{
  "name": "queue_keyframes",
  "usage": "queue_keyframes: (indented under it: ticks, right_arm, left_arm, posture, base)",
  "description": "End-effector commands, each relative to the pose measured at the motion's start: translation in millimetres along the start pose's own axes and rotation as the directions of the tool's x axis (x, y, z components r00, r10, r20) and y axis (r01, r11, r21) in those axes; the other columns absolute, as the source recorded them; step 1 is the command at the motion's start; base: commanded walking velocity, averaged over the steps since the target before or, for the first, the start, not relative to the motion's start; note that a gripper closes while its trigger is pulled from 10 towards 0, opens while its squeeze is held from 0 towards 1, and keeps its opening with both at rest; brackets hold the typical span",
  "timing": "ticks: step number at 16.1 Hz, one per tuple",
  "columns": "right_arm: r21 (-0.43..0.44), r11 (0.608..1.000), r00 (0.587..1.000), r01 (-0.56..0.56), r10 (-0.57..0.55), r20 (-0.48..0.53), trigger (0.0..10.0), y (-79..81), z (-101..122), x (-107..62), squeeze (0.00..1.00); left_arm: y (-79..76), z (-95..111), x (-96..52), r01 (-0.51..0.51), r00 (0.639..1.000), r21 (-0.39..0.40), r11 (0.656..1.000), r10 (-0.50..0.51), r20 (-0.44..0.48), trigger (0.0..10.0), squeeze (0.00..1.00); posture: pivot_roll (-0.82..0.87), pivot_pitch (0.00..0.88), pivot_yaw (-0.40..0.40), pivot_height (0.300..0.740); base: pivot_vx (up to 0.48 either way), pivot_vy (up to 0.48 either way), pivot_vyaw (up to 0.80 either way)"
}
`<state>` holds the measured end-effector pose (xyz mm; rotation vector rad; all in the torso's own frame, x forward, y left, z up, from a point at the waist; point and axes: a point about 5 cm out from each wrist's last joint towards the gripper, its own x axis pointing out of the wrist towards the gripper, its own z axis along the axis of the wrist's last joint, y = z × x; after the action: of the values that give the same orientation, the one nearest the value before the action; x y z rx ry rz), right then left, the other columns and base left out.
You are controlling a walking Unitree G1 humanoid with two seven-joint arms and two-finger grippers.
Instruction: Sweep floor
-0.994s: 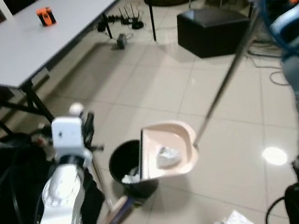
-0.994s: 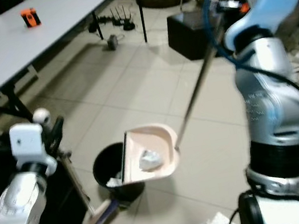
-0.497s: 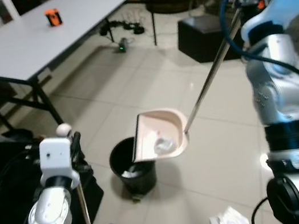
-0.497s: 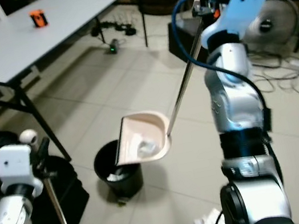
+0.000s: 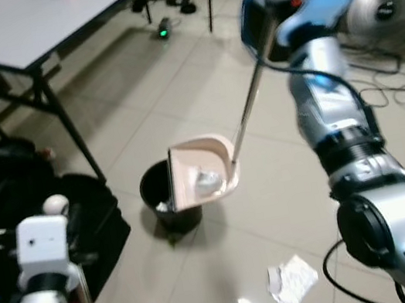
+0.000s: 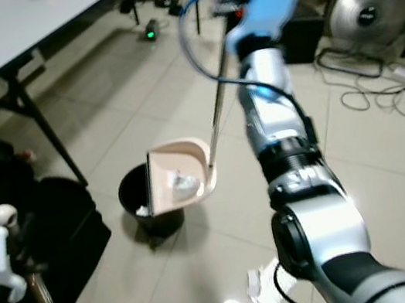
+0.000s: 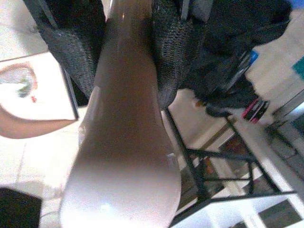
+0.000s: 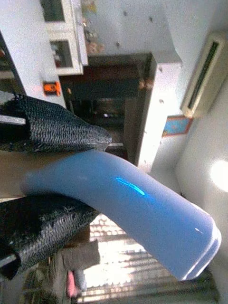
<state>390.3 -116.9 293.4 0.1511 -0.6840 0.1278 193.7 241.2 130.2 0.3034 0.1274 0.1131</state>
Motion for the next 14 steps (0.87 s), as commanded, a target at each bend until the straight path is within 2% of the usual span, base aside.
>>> queue_keyframes:
  ticks: [1,6,8,11,12,14]
  right_arm:
    - [0.007,1.0,0.995,0.0,0.0,0.098,10.0,2.4,17,9.8,0.0]
    - [-0.013,0.998,0.981,-0.058,0.059,0.183,10.0,16.9,24,16.4,0.0]
    - [-0.039,0.987,0.959,-0.159,0.163,0.232,10.0,41.8,31,22.1,0.0]
    - [-0.077,0.97,0.929,-0.232,0.244,0.278,10.0,62.2,38,24.0,0.0]
    - [-0.102,0.958,0.905,-0.269,0.288,0.313,10.0,71.9,43,23.7,0.0]
    - [-0.135,0.939,0.872,-0.318,0.345,0.347,10.0,81.3,47,21.9,0.0]
  left_arm:
    - [3.2,11,-3.2,-0.008,0.999,0.014,1.0,0.008,0.039,10.0,0.0]
    - [10.0,14,-19.2,-0.033,0.999,0.022,0.999,0.033,0.019,10.0,0.0]
    - [16.8,19,-24.9,-0.052,0.999,0.034,0.998,0.052,0.013,10.0,0.0]
    - [17.3,21,-26.7,-0.062,0.998,0.034,0.998,0.061,0.015,10.0,0.0]
    - [16.6,21,-26.0,-0.065,0.998,0.033,0.997,0.065,0.017,10.0,0.0]
    - [16.3,22,-25.0,-0.07,0.997,0.028,0.997,0.07,0.018,10.0,0.0]
  posture:
    - [0.17,0.192,-0.034,0.74]
    - [0.21,0.229,-0.029,0.74]
    - [0.22,0.238,-0.035,0.74]
    - [0.22,0.232,-0.041,0.74]
    - [0.22,0.232,-0.041,0.74]
    - [0.22,0.225,-0.039,0.74]
  base:
    - [0.0,0.0,0.0]
    - [0.0,0.0,0.0]
    - [0.0,0.0,0.0]
    - [0.0,0.0,0.0]
    - [0.0,0.0,0.0]
    - [0.0,0.0,0.0]
